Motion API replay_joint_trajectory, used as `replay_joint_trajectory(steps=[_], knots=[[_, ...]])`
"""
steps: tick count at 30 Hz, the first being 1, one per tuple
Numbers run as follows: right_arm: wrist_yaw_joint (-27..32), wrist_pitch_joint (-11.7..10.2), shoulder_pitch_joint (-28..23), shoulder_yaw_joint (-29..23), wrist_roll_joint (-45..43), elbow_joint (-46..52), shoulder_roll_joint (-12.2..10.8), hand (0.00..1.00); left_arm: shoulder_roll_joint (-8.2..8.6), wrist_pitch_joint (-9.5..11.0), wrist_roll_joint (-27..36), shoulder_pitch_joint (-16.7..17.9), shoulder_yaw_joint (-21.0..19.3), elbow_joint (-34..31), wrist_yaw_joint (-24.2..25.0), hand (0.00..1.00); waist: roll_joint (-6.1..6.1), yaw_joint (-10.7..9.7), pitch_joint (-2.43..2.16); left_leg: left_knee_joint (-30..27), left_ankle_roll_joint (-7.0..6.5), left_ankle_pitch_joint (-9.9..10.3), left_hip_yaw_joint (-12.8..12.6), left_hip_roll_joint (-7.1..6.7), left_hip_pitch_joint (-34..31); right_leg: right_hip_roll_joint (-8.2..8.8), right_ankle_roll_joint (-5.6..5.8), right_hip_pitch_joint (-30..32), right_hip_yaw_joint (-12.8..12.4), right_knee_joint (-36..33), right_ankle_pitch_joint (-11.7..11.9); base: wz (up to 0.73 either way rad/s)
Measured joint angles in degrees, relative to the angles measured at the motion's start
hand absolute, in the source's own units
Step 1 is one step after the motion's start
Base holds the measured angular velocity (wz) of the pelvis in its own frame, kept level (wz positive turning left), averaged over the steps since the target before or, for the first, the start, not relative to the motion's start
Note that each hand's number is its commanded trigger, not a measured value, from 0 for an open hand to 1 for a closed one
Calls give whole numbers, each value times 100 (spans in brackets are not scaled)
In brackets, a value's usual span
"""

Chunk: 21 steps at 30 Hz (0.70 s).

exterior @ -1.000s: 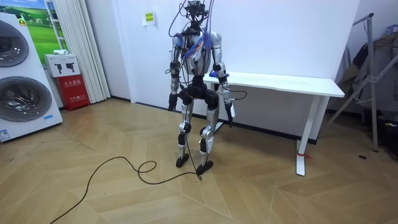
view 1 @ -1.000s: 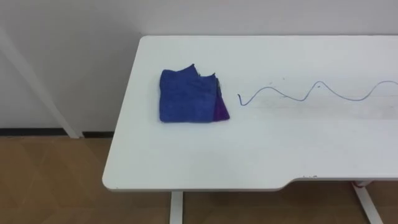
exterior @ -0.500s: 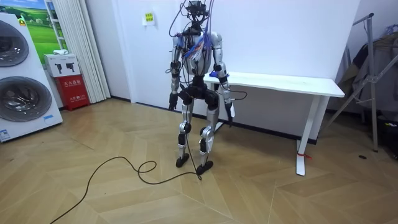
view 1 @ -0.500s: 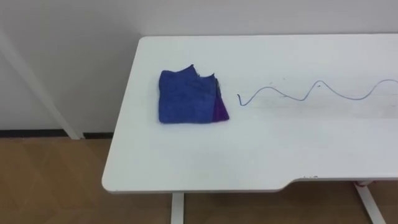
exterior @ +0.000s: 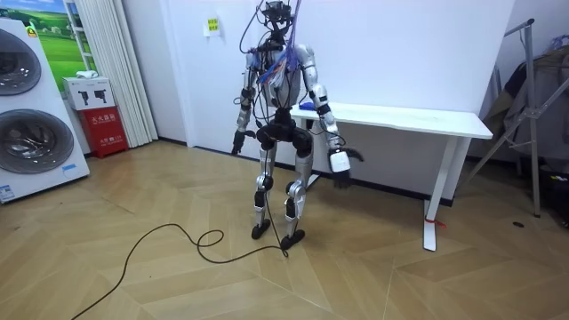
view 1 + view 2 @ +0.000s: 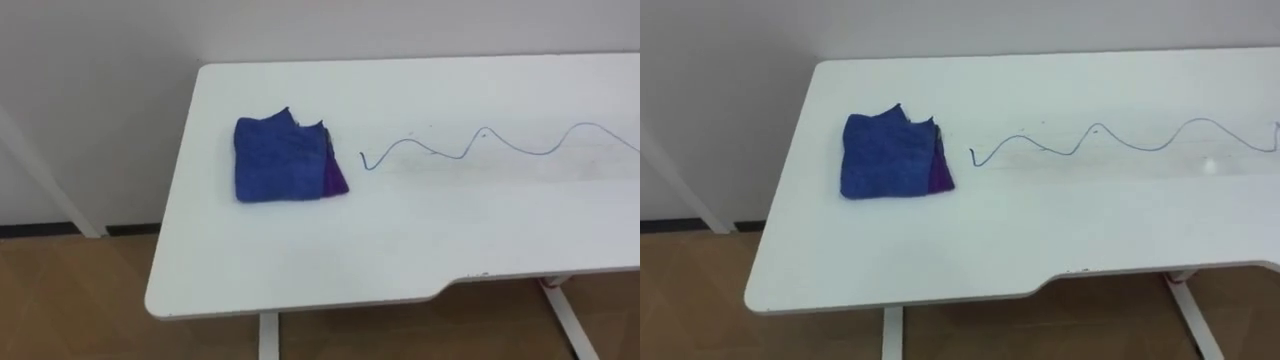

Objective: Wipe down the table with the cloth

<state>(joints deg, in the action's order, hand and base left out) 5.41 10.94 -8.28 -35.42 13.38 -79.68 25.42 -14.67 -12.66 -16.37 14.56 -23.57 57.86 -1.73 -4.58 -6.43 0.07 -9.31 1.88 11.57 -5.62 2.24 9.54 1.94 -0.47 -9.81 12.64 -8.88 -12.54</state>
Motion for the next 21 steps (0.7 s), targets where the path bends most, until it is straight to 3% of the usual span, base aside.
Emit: replay_joint_trajectory(steps=[1, 4, 6, 10, 14, 16, 18, 21], knots=[[167, 4, 120, -16, -5, 59, 199, 0, -90, 13, 38, -74, -4, 0, 2, 0, -67, 4, 0, -12, 0, 0, -50, 7, -18, -3, -1, 41, -26, -24, 0, -8], [552, -5, 459, 40, -73, 748, 511, 0, -142, 66, 83, -253, 64, -43, -1, 0, -180, 7, 9, -11, -1, -1, -56, 14, -109, -36, -5, 213, -96, -97, 1, -12], [780, -27, 704, 50, -287, 1272, 615, 0, -141, 123, 115, -307, 208, -39, -1, 0, -246, -1, -6, -9, -1, 0, -70, 3, -121, -31, -3, 251, -105, -137, 8, -9], [1283, -113, 1185, 465, -1000, 3269, 625, 0, -141, 244, 115, -429, 594, -49, -1, 0, -209, 38, -30, -8, -1, -1, -185, 8, -207, -31, 5, 419, -150, -200, 45, -9], [1387, -167, 1444, 926, -1906, 4840, 621, 0, -135, 299, 113, -475, 754, -51, 2, 0, -163, 76, -30, -7, -1, -1, -186, 10, -257, -27, 3, 472, -129, -204, 53, 0], [1405, -160, 1507, 1182, -2328, 5744, 610, 0, -93, 302, 114, -487, 913, -119, 5, 0, -93, 211, -36, -1, -1, -1, -185, 9, -264, -26, 2, 451, -142, -205, 55, 0], [1415, -181, 1666, 1481, -2600, 6131, 572, 0, -71, 302, 113, -476, 1056, -148, 7, 0, -36, 268, -18, 16, -2, -2, -164, 8, -247, -26, 2, 411, -106, -197, 55, 7], [1433, -148, 1997, 2027, -2979, 6167, 564, 0, -6, 299, 124, -517, 1214, -323, 10, 0, -23, 461, -26, 18, -3, -2, -163, 12, -264, -25, 2, 425, -85, -190, 54, 2]])
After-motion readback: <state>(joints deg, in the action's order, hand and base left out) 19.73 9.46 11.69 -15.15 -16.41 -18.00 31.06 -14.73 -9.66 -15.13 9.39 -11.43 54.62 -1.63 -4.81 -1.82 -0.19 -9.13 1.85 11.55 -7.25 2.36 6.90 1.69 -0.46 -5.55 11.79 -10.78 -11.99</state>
